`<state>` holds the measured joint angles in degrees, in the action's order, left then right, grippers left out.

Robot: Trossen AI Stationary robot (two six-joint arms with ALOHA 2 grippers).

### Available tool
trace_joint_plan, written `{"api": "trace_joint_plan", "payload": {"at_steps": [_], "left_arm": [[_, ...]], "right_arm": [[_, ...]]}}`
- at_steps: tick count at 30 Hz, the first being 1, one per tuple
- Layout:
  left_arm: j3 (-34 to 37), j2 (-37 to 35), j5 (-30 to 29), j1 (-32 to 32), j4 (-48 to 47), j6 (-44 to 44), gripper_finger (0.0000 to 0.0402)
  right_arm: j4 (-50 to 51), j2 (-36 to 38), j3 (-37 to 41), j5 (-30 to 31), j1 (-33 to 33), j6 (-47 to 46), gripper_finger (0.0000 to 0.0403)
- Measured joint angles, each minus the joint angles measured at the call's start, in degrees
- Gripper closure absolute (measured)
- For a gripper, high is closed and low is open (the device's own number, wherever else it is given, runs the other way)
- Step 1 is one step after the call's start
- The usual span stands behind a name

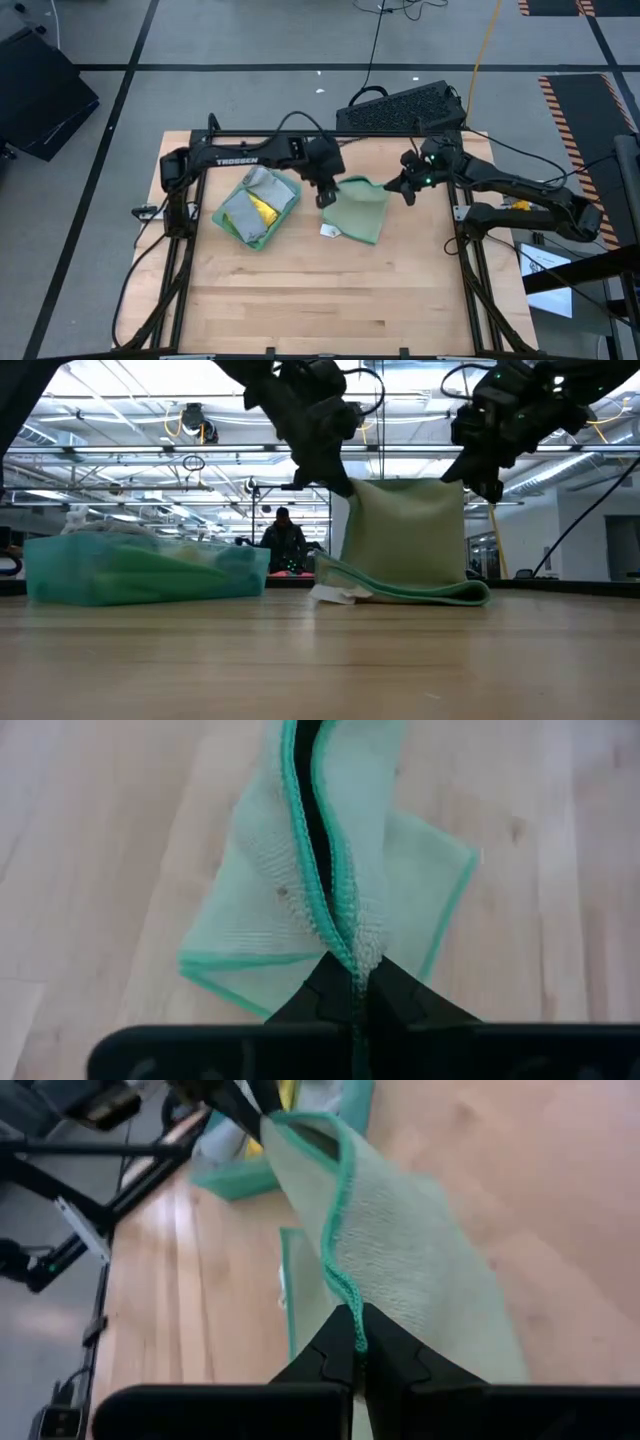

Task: Fold microfiber towels
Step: Fold the light green microfiber cloth

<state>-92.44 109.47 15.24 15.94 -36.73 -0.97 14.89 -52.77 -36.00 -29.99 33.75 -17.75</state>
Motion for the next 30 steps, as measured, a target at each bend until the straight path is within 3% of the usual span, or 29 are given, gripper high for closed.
{"api": "trace_joint_plan", "payload": {"at_steps": [3,6,8,13,20,25,30], "left_arm": [[0.12,0.0,-5.73,-2.33,-1.21,2.89,0.0388],[0.52,0.09,-14.43,-3.72,-0.79,5.59,0.0388],[0.52,0.09,-17.25,-3.64,-0.16,5.79,0.0394],[2.48,0.44,-17.37,-2.77,0.7,6.85,0.0388],[7.85,0.46,-11.68,-1.36,5.41,7.53,0.0395],[8.77,0.46,-9.87,-1.89,6.68,6.54,0.0385],[8.47,0.03,-10.8,-1.19,9.58,4.38,0.0395]], "right_arm": [[-0.23,0.0,1.79,0.63,-1.37,0.45,0.0402],[-0.47,-0.02,3.8,6.39,-2.46,0.47,0.0402],[-1.23,-0.02,4.71,9.08,-3.1,0.48,0.0402],[-10.25,0.0,9.18,4.47,-4.79,-3.1,0.0402],[-23.72,0.0,17.24,7.48,-8.15,-13.34,0.0402],[-23.84,0.0,18.1,7.31,-8.37,-16.76,0.0402],[-21.41,0.28,13.38,7.22,-6.06,-15.66,0.0402]]}}
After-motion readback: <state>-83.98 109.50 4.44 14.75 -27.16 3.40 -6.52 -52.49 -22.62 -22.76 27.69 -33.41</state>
